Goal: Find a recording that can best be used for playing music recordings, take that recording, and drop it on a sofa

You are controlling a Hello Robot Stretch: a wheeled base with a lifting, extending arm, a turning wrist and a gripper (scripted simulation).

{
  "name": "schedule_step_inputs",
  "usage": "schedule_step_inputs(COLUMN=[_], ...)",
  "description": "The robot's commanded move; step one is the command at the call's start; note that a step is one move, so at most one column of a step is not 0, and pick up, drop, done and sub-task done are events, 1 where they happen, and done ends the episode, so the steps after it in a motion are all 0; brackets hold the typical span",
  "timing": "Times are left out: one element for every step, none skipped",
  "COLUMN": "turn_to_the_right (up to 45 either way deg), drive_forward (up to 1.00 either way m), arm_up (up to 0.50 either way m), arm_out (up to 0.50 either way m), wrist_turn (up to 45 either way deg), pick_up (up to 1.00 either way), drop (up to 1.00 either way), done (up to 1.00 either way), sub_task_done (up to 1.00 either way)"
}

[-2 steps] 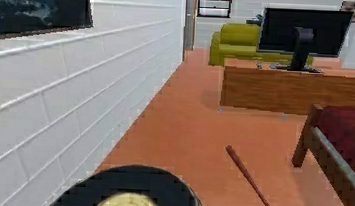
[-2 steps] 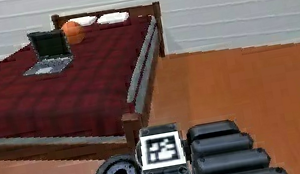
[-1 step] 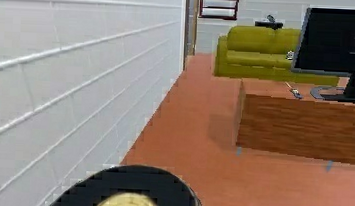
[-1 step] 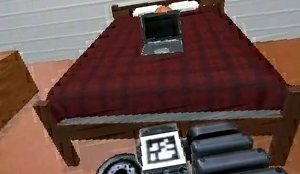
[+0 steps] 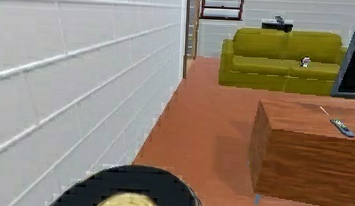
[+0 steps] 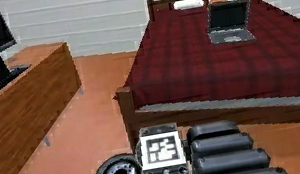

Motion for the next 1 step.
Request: schedule_step_inputs(turn_to_the_right=[-3.0], drive_forward=[0.00], arm_up=[0.00], arm_out=[0.00], wrist_turn=[0.0], pick_up=[0.00], drop=[0.00], done=[0.00], sub_task_done=[0.00])
